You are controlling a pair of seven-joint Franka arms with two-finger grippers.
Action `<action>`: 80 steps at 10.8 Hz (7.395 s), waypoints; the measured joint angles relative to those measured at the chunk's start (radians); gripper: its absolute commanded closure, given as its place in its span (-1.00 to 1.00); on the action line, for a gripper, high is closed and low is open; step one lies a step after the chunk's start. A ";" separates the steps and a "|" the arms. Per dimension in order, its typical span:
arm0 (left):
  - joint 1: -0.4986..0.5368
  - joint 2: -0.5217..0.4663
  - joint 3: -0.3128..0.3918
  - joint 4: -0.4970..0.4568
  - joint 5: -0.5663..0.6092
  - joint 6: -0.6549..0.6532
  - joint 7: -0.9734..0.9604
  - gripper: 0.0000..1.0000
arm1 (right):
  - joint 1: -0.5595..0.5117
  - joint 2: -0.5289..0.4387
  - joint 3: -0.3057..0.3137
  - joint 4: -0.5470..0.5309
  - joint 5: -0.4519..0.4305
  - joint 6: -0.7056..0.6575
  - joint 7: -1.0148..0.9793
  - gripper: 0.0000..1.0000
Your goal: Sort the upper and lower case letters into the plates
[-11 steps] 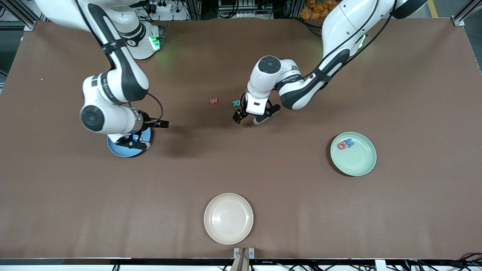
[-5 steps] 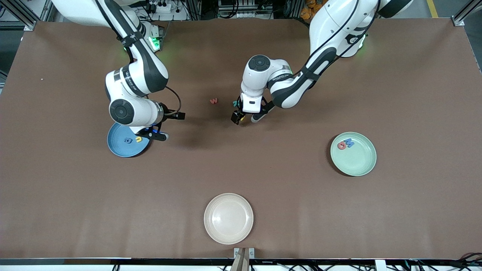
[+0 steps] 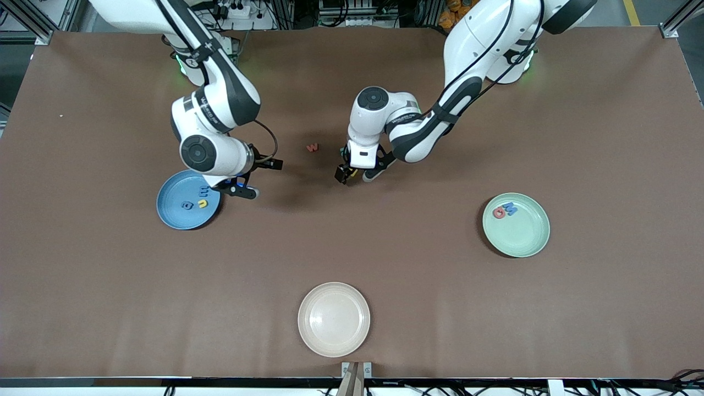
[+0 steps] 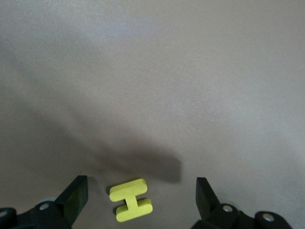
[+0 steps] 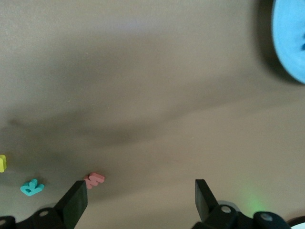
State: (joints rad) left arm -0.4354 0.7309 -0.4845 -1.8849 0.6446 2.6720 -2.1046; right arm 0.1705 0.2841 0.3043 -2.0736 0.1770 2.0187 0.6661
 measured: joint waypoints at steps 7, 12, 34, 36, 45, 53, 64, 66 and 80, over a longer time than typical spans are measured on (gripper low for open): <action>-0.027 0.019 0.000 0.035 -0.009 -0.079 -0.015 -1.00 | -0.016 -0.136 0.107 -0.117 -0.001 0.042 0.260 -1.00; -0.049 0.021 -0.001 0.088 -0.030 -0.166 -0.016 -1.00 | -0.025 -0.152 0.193 -0.142 -0.001 0.039 0.594 -1.00; -0.087 0.048 -0.002 0.125 -0.057 -0.239 -0.007 -0.11 | 0.031 -0.023 0.293 -0.386 -0.001 0.662 1.011 -0.46; -0.087 0.048 -0.002 0.130 -0.064 -0.240 -0.007 -0.01 | 0.035 0.003 0.293 -0.386 -0.001 0.685 1.011 -0.40; -0.086 0.047 -0.003 0.135 -0.068 -0.240 -0.007 0.29 | 0.035 0.090 0.265 -0.386 -0.040 0.787 1.008 -0.18; -0.083 0.047 -0.003 0.138 -0.087 -0.242 -0.006 0.77 | 0.035 0.108 0.259 -0.384 -0.048 0.812 1.005 0.10; -0.010 0.034 -0.042 0.170 -0.174 -0.441 0.187 0.79 | -0.037 0.075 0.246 -0.326 -0.100 0.720 0.890 1.00; 0.088 0.025 -0.124 0.176 -0.174 -0.529 0.252 0.81 | -0.085 0.029 0.219 -0.271 -0.102 0.576 0.785 1.00; 0.740 -0.156 -0.208 0.018 -0.081 -0.707 0.942 0.89 | -0.136 -0.046 -0.223 -0.155 -0.103 0.268 -0.023 0.83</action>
State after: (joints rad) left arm 0.3050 0.5752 -0.6926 -1.8672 0.5636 1.9647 -1.1621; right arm 0.0343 0.2382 0.0811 -2.2289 0.0737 2.2870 0.6432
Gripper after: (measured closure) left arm 0.643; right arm 0.736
